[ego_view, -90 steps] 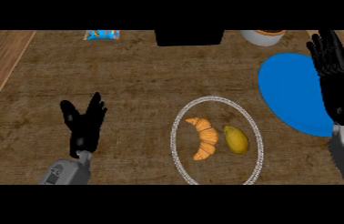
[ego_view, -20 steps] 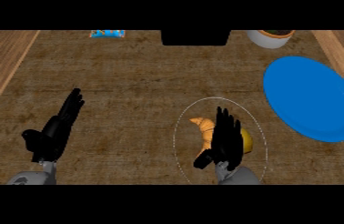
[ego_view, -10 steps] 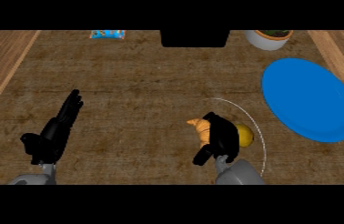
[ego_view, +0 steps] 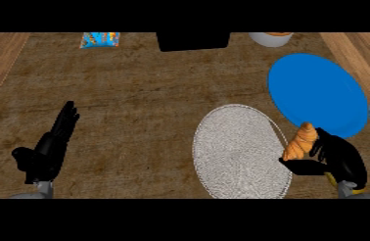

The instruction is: Pick the croissant from the placemat and place it in the plate

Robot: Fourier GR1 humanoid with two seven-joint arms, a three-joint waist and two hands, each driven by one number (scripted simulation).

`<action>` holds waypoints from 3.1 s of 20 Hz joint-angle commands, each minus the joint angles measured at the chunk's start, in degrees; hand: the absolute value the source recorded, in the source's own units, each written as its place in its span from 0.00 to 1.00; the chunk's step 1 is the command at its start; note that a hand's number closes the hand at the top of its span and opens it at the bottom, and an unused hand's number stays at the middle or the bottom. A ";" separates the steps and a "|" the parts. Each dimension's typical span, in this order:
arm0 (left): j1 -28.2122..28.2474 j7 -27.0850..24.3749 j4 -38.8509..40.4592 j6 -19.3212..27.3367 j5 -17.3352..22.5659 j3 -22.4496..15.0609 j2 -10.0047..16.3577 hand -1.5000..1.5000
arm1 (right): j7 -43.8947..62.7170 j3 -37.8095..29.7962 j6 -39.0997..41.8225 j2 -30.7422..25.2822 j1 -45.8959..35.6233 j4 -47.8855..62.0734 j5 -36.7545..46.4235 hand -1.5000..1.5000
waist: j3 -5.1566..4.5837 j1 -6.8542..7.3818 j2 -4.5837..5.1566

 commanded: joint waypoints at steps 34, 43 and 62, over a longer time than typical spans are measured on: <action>-6.02 1.68 3.87 -4.33 -2.87 1.18 -2.73 0.50 | -51.61 -35.62 11.02 -25.48 -4.64 16.75 -26.05 1.00 | -0.23 4.84 0.73; -4.04 3.25 -1.05 -2.76 -5.08 0.07 -4.76 0.50 | -47.08 -26.86 9.88 -19.42 -19.85 23.00 -18.99 1.00 | -0.16 5.57 0.82; -2.67 -0.69 1.60 -5.47 -6.48 1.58 -5.36 0.50 | -41.10 -30.72 0.65 -6.59 -36.89 48.21 -18.42 0.00 | -0.13 5.72 0.95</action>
